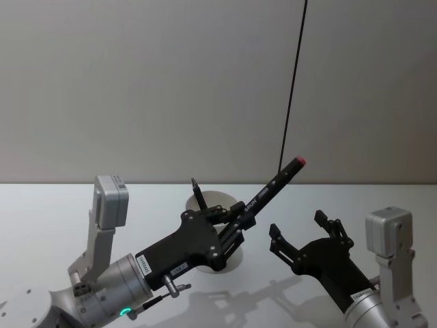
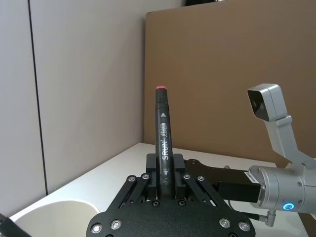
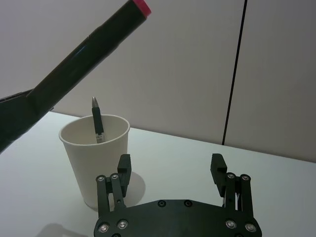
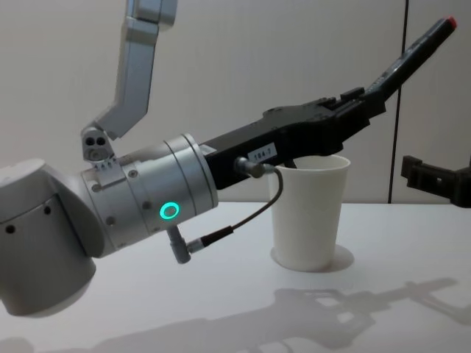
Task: Place the pen into the pen holder.
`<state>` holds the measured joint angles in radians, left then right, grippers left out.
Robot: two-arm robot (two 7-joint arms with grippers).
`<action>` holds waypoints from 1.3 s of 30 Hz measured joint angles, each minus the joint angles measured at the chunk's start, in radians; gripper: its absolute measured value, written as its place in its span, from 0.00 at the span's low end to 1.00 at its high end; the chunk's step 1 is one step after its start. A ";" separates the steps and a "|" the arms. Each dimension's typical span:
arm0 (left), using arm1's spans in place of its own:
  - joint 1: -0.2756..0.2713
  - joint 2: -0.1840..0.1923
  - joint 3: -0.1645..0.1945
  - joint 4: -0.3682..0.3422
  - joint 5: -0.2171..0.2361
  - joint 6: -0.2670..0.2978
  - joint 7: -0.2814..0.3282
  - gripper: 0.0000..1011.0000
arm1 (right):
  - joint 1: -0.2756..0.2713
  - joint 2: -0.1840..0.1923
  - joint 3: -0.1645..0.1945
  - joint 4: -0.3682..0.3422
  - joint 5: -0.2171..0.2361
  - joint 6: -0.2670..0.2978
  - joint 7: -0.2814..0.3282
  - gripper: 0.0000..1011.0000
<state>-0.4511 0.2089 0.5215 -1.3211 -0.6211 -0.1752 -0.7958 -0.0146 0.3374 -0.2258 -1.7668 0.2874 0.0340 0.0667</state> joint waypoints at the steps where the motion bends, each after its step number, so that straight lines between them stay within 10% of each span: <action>1: -0.003 0.000 0.002 0.004 0.000 -0.003 -0.004 0.19 | 0.000 0.000 0.000 0.000 0.000 0.000 0.000 0.99; 17: -0.021 -0.002 0.015 0.022 0.002 -0.021 -0.022 0.19 | -0.007 0.026 0.023 -0.018 0.047 0.000 0.072 0.99; 39: -0.027 -0.003 0.019 0.029 0.002 -0.027 -0.028 0.19 | -0.110 0.126 0.183 -0.151 0.404 0.119 0.314 0.99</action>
<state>-0.4783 0.2061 0.5404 -1.2922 -0.6196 -0.2027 -0.8240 -0.1245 0.4639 -0.0431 -1.9181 0.6917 0.1530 0.3809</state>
